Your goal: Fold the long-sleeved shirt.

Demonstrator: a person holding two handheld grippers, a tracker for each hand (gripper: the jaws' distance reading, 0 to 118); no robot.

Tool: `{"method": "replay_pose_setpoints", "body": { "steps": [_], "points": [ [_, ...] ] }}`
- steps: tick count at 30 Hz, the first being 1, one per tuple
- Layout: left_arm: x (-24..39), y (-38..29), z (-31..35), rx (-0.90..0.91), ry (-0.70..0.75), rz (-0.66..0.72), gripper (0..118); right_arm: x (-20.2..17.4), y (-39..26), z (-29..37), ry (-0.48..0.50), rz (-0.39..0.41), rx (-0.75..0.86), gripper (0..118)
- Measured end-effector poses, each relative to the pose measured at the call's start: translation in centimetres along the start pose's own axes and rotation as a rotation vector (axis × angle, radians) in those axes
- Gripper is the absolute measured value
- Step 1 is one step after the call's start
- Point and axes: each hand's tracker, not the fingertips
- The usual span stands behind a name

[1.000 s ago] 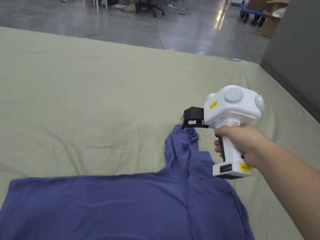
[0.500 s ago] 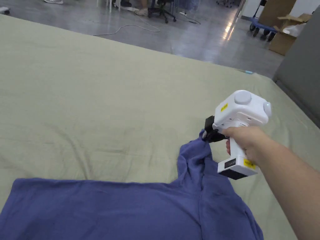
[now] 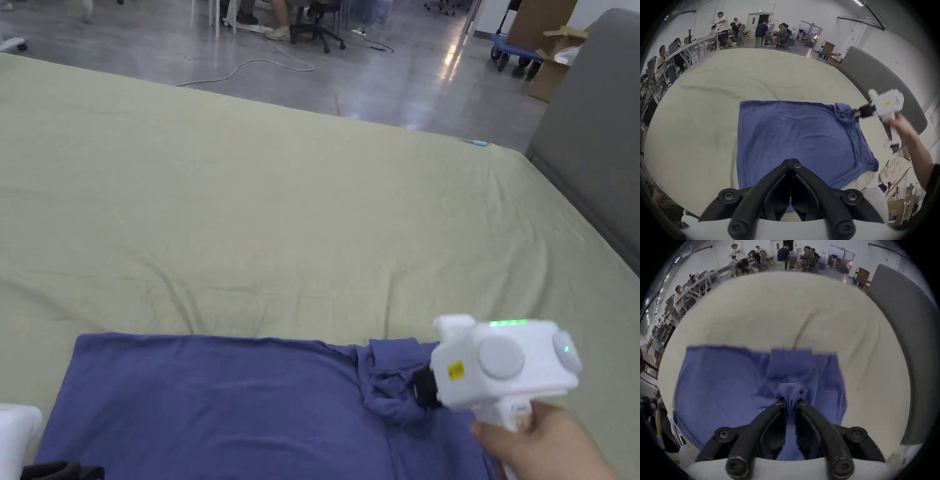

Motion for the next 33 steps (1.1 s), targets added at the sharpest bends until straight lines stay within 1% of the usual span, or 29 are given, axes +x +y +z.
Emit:
{"method": "replay_pose_setpoints", "body": {
  "steps": [1,2,4,5,7,8,9,10,12,14,15,16,17,18,20,22,23,24,25,26,27,28,30,32,33],
  "points": [
    [0.1,-0.2,0.1,0.000,-0.003,0.003,0,0.0,-1.4,-0.8,0.010,-0.034,-0.028,5],
    [0.3,-0.3,0.5,-0.006,-0.003,0.003,0,-0.1,-2.4,-1.6,0.020,-0.050,-0.047,5],
    [0.5,-0.7,0.7,-0.014,0.002,-0.001,0,-0.5,-3.7,-2.7,-0.013,-0.048,-0.034,5],
    [0.6,-0.9,0.8,-0.018,0.004,0.001,0,-0.3,-4.0,-2.5,-0.026,-0.042,0.000,5],
    [0.5,-1.2,1.1,-0.025,0.002,0.013,0,0.0,-3.6,-2.9,-0.015,-0.098,0.016,6],
    [0.5,-1.4,1.2,-0.028,0.000,0.021,0,0.1,-3.5,-3.4,-0.015,-0.108,0.011,6],
    [0.6,-1.5,1.3,-0.030,0.000,0.027,0,0.1,-3.4,-3.3,-0.016,-0.101,0.009,6],
    [0.7,-1.4,1.6,-0.032,0.001,0.032,0,0.1,-3.1,-3.5,-0.017,-0.100,0.002,7],
    [1.0,-1.6,2.2,-0.029,0.002,0.040,0,0.5,-2.5,-3.3,-0.006,-0.132,-0.017,13],
    [1.4,-1.6,3.1,-0.022,-0.014,0.046,0,1.0,-2.2,-1.9,0.010,-0.143,-0.041,20],
    [1.7,-1.7,3.5,-0.020,-0.019,0.046,0,1.3,-2.2,-0.7,0.016,-0.138,-0.033,30],
    [1.9,-1.9,3.9,-0.015,-0.024,0.044,0,1.4,-2.4,1.0,0.019,-0.127,-0.009,59],
    [2.3,-2.0,4.4,-0.012,-0.027,0.037,0,1.6,-3.1,3.2,-0.002,-0.121,0.056,82],
    [2.4,-2.1,4.8,-0.009,-0.028,0.029,0,1.6,-3.8,5.1,-0.009,-0.111,0.117,92],
    [2.7,-2.5,5.4,-0.006,-0.028,0.020,0,1.6,-6.1,9.3,0.021,-0.096,0.231,93],
    [2.7,-3.1,5.6,-0.008,-0.034,0.018,0,1.4,-9.2,11.6,0.071,-0.117,0.271,93],
    [2.7,-3.5,5.5,-0.014,-0.036,0.021,0,1.4,-11.0,12.0,0.117,-0.134,0.258,92],
    [2.6,-4.0,5.3,-0.025,-0.037,0.028,0,1.3,-12.8,11.8,0.157,-0.158,0.238,84],
    [2.4,-4.3,5.0,-0.040,-0.039,0.037,0,1.3,-14.3,11.3,0.189,-0.173,0.209,48],
    [2.3,-4.6,4.6,-0.061,-0.042,0.048,0,1.1,-15.8,10.6,0.219,-0.187,0.160,0],
    [2.1,-4.8,4.3,-0.075,-0.042,0.057,0,0.8,-16.8,9.8,0.228,-0.189,0.111,0],
    [1.9,-4.8,4.0,-0.086,-0.037,0.065,0,0.5,-18.1,9.2,0.182,-0.193,0.058,0],
    [1.0,-4.3,3.1,-0.093,-0.032,0.062,0,-0.1,-19.1,8.2,0.209,-0.160,0.068,0],
    [0.1,-2.5,2.1,-0.095,-0.031,0.063,0,-0.5,-19.7,7.9,0.207,-0.162,0.068,0],
    [-0.3,-1.3,1.5,-0.089,-0.038,0.065,9,-0.1,-19.7,8.0,0.207,-0.167,0.067,0]
  ]
}}
